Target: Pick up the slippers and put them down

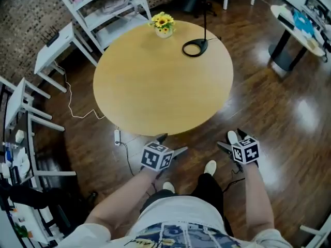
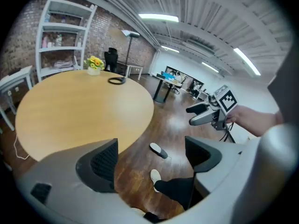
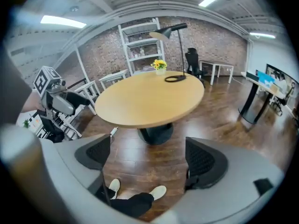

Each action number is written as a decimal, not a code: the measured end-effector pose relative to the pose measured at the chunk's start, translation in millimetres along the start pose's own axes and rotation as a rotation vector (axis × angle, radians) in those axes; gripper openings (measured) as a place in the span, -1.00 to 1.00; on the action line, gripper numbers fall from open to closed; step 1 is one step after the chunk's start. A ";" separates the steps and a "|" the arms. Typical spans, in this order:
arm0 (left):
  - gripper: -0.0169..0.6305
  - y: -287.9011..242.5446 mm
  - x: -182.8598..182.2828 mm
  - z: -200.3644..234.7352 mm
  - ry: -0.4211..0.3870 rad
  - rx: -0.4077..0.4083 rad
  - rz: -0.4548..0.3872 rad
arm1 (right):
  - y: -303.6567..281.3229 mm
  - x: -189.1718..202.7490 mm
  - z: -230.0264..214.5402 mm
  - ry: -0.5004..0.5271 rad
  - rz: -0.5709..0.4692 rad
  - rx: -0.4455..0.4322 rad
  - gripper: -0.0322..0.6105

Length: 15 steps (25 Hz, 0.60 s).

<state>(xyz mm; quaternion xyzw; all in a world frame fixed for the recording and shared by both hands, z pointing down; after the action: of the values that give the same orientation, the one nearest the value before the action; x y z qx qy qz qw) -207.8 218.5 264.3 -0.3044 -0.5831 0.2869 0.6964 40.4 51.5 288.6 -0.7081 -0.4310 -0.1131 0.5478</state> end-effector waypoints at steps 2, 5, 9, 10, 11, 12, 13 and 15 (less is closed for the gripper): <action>0.43 50.9 1.5 40.2 0.052 -0.061 -0.043 | -2.9 -36.4 46.9 0.065 0.004 -0.016 0.70; 0.43 124.5 13.4 92.7 0.126 -0.134 -0.088 | -8.2 -76.0 119.3 0.162 0.015 -0.007 0.69; 0.43 199.1 41.7 131.7 0.172 -0.194 -0.142 | -7.2 -98.8 195.5 0.231 -0.014 0.005 0.69; 0.43 210.6 49.4 140.1 0.183 -0.198 -0.153 | -7.8 -100.7 208.8 0.239 -0.019 0.009 0.69; 0.43 219.9 57.8 147.6 0.196 -0.199 -0.159 | -8.7 -100.8 220.6 0.243 -0.022 0.010 0.69; 0.43 227.7 66.6 153.8 0.207 -0.199 -0.160 | -9.1 -99.4 231.0 0.243 -0.025 0.009 0.69; 0.43 234.5 75.0 158.5 0.217 -0.201 -0.158 | -8.6 -97.0 239.8 0.244 -0.028 0.008 0.69; 0.43 246.2 87.0 164.2 0.233 -0.207 -0.156 | -4.8 -91.3 251.8 0.243 -0.035 0.008 0.69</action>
<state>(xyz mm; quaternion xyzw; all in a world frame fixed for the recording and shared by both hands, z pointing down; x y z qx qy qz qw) -367.4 458.9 155.1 -0.3596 -0.5467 0.1334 0.7443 -96.7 227.1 139.9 -0.6794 -0.3743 -0.2057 0.5967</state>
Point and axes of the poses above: the fingertips, and each gripper's own axes: y backward along the fingers, z to its left, x out of its underside, the point moved 8 cm from there along y, backward along the fingers, and after that the axes turned 15 degrees about -x, right-handed, at the moved point
